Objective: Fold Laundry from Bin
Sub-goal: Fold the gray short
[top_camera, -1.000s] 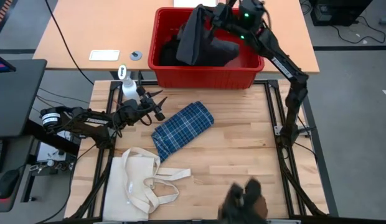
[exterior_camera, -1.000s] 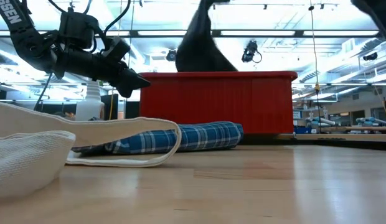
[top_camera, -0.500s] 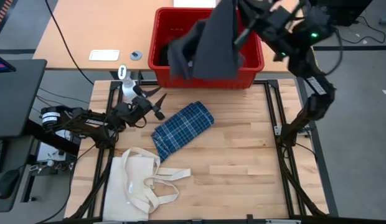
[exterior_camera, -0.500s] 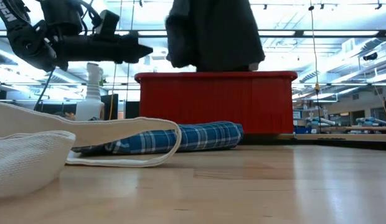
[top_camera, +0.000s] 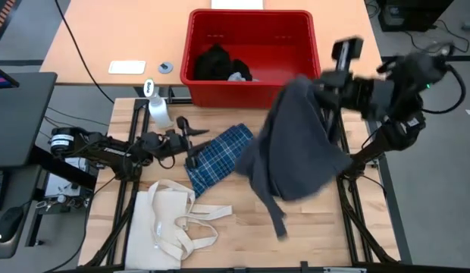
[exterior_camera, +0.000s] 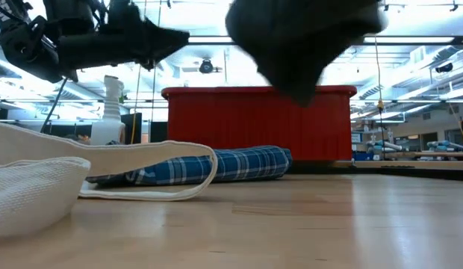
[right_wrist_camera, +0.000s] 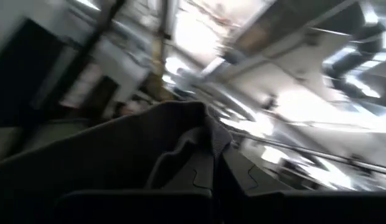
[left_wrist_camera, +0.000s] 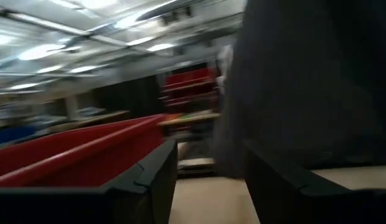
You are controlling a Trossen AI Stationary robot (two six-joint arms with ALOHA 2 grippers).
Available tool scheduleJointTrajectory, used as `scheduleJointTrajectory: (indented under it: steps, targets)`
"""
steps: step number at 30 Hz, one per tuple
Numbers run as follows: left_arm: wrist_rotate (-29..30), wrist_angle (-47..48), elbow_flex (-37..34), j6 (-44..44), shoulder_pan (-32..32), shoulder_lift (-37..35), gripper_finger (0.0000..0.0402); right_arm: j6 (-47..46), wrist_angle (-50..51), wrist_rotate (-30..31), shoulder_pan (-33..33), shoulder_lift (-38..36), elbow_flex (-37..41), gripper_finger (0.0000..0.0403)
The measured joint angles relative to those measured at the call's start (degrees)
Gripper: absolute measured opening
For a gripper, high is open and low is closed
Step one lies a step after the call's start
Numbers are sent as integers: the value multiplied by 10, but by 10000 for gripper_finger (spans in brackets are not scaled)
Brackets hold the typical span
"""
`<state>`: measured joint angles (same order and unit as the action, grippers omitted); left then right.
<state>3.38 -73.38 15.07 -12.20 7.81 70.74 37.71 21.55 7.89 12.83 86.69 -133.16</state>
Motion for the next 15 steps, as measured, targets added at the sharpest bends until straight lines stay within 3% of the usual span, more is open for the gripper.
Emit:
scheduleJointTrajectory:
  steps: [3, 8, 12, 15]
  targets:
    - [-58, 7, 0, 23, -17, 0, 180, -1, 18, 39, 41, 4, 0, 11]
    - [-164, 52, 0, 32, -47, 0, 180, -17, 109, 213, 88, 24, 6, 15]
    - [-175, 103, 0, 32, -74, 0, 180, -114, 233, 348, 107, 45, 7, 17]
    - [-168, 144, 0, 32, -87, 0, 180, -233, 398, 394, 101, 61, 5, 20]
